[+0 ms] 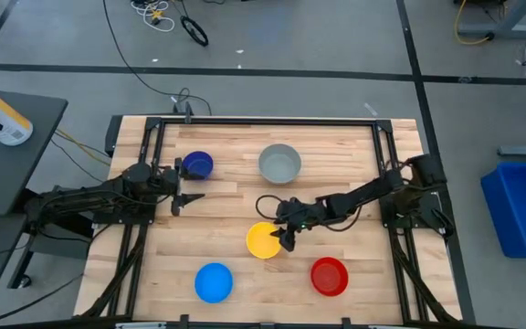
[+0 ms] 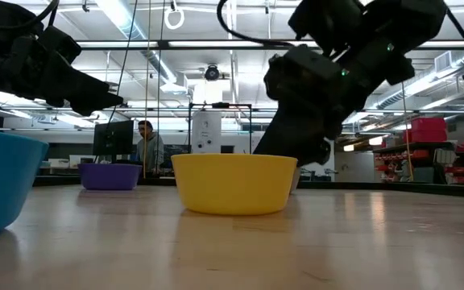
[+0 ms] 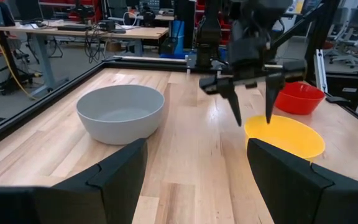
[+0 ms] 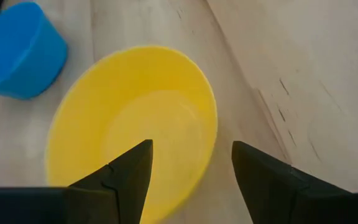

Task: Nest bowls inside each other
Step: Stack the yellow bowl on top of the gray bowl

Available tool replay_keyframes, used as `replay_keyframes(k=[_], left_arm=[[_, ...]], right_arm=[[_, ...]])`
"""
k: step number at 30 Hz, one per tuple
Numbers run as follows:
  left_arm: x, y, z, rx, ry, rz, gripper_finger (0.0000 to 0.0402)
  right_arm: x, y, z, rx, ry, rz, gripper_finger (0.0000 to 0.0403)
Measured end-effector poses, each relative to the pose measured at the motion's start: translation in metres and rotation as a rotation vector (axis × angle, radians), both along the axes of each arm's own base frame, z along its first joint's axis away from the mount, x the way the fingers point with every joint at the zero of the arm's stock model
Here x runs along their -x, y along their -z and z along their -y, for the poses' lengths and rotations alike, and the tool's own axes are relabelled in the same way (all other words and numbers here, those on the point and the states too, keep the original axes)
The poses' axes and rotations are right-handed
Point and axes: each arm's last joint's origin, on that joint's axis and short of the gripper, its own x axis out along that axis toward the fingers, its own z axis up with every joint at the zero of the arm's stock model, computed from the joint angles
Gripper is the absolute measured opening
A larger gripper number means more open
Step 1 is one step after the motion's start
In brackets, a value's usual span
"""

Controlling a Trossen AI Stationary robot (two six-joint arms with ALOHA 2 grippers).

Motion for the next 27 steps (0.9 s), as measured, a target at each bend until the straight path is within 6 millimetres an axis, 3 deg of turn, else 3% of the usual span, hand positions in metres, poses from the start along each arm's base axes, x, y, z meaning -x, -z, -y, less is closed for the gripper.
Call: replay_keyframes(k=[6, 19, 27], left_arm=[[0.0000, 0.0001, 0.0000, 0.000, 0.000, 0.000, 0.0286], [0.0000, 0.0001, 0.0001, 0.000, 0.001, -0.001, 0.0286], [0.0000, 0.0001, 0.0000, 0.000, 0.001, -0.001, 0.0286]], right_arm=[[-0.0032, 0.0030, -0.0007, -0.015, 0.006, 0.022, 0.0222], [-0.0025, 0.0034, -0.0014, -0.014, 0.025, 0.016, 0.0117], [-0.0032, 0.0112, -0.0008, 0.003, 0.041, -0.004, 0.0096]])
